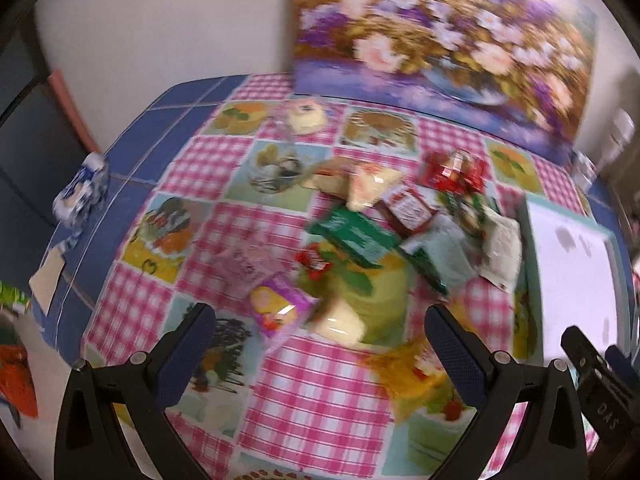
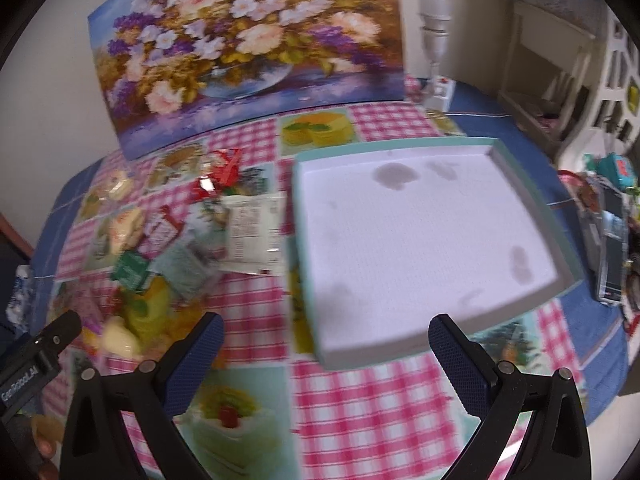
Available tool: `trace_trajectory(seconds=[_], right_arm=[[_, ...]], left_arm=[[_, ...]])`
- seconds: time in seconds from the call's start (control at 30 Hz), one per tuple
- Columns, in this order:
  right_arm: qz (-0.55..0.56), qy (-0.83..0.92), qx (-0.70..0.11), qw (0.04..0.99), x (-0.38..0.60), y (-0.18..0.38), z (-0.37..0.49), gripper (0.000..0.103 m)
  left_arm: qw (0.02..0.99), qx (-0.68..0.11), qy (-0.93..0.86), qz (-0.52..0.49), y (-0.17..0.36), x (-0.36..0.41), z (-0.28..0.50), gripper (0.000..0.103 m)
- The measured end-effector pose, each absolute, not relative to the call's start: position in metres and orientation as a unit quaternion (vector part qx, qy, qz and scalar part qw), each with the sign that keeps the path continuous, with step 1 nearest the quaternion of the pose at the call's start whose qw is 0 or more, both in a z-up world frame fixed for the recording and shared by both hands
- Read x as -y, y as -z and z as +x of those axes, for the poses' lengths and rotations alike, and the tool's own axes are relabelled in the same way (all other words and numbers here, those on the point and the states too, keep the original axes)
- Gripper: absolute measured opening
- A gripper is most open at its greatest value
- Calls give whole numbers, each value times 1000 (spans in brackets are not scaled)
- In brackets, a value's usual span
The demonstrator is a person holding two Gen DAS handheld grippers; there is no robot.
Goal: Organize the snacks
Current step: 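Grasp the yellow bread bag with the right tool while the left tool grasps the pudding cup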
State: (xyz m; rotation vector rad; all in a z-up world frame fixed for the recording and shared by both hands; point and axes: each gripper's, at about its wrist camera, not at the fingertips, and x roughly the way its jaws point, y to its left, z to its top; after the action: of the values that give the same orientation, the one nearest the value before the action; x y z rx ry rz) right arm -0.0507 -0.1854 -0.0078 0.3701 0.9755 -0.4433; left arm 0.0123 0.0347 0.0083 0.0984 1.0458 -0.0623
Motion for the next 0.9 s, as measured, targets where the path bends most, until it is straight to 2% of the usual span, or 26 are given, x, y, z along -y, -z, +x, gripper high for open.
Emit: trace_trajectory(seconds=[0.4, 0.67, 0.9], right_arm=[[211, 88, -538, 812, 135, 51, 3, 103], [231, 83, -557, 794, 124, 75, 16, 103], [198, 92, -579, 786, 111, 88, 24, 103]], left_arm=[[824, -566, -17, -2, 29, -74, 44, 103], [802, -593, -24, -63, 46, -87, 55, 103], [790, -608, -13, -74, 56, -82, 58, 103]])
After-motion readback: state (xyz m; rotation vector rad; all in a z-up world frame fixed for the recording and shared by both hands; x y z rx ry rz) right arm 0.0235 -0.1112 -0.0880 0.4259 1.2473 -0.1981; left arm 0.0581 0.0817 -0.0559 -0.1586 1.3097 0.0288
